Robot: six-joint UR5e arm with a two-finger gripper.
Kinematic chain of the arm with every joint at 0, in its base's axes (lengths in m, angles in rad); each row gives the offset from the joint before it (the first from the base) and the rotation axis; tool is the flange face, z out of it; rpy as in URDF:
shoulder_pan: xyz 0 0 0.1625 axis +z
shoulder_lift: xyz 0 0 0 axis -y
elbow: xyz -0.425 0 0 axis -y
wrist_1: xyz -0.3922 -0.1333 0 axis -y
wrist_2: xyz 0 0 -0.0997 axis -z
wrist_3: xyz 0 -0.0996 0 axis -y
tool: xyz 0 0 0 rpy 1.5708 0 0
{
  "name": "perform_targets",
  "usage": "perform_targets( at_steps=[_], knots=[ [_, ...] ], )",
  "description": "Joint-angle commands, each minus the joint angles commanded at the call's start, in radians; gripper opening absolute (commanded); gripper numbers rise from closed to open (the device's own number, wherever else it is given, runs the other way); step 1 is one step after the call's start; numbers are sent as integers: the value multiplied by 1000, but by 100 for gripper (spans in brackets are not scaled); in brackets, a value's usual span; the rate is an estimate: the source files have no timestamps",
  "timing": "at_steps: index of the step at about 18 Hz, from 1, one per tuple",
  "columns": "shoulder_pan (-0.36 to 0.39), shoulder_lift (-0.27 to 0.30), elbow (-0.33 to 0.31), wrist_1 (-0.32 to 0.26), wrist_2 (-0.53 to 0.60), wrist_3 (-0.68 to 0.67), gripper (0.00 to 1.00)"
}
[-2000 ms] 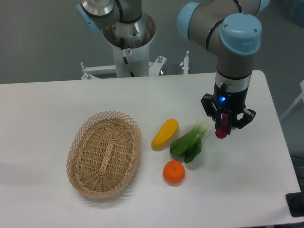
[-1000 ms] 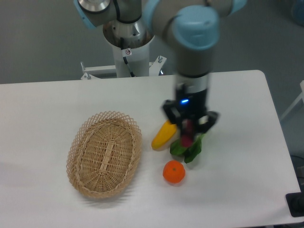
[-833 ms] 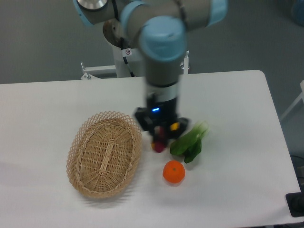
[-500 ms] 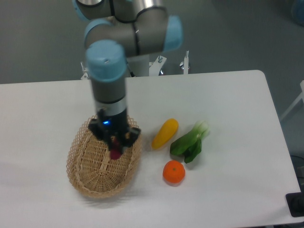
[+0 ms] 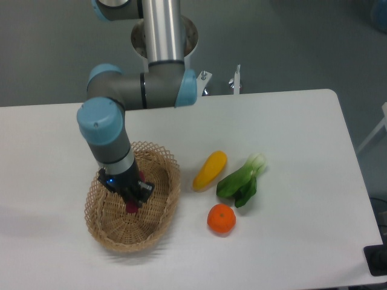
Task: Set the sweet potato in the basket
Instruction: 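Carry the sweet potato over the wicker basket and lower it inside, then open the gripper to release the sweet potato into the basket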
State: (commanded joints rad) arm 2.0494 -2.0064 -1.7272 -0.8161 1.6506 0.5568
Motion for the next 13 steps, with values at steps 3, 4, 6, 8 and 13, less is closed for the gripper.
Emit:
perform_targets(
  at_steps=[3, 4, 6, 8, 13],
  knots=[
    [-2, 0, 2, 2, 0, 2, 39],
    [0, 3, 5, 3, 0, 2, 65],
    [0, 15, 12, -5, 14, 0, 100],
    [3, 31, 20, -8, 40, -3, 100],
    [93, 86, 61, -9, 132, 5, 100]
  ],
)
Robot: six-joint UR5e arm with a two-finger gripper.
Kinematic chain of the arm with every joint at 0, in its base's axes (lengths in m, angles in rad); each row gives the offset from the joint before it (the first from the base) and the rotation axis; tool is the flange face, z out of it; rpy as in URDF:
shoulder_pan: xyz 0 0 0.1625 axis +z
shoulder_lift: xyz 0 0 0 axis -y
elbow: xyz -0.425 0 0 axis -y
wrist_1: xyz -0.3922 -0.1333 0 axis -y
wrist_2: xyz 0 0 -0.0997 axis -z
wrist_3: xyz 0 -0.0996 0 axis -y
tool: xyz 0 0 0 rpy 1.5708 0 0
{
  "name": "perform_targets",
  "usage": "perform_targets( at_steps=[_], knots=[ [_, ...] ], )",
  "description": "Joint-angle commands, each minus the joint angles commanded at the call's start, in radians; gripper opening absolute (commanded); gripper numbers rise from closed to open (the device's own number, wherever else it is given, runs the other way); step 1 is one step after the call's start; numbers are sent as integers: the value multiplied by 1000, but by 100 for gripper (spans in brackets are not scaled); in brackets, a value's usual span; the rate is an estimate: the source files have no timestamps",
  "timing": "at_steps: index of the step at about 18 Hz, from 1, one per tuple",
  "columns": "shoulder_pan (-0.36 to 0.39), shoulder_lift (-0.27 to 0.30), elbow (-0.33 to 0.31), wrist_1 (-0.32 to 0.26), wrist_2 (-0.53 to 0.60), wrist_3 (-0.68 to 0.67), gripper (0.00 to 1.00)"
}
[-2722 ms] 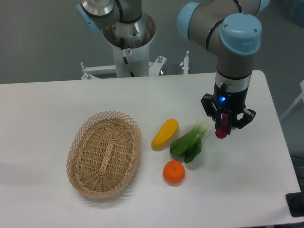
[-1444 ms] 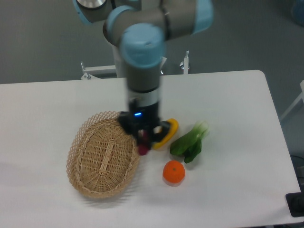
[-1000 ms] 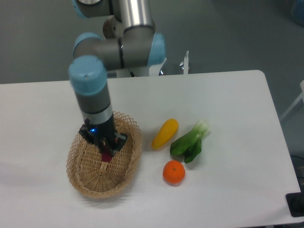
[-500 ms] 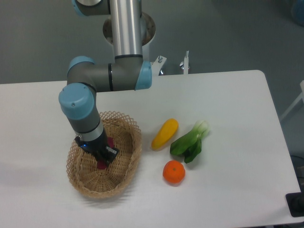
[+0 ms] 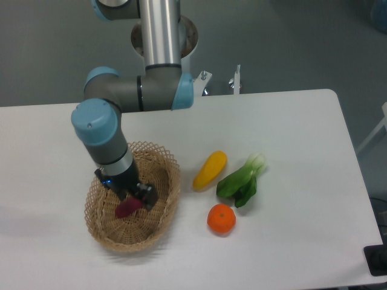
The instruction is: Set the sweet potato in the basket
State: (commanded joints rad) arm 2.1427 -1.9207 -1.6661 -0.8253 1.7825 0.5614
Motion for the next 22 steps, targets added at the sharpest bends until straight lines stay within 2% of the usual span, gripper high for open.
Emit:
perform_targets(
  at_steps=[4, 9, 11, 14, 17, 19, 22],
  knots=[
    [114, 9, 90, -12, 3, 72, 100],
    [270, 48, 101, -54, -11, 346, 100],
    [316, 63, 104, -98, -15, 480, 100],
    [381, 117, 126, -217, -41, 601, 100],
    [447, 152, 143, -294, -109, 753, 100],
    [486, 172, 141, -331, -149, 846, 100],
    [496, 178, 134, -337, -160, 891, 100]
  ],
)
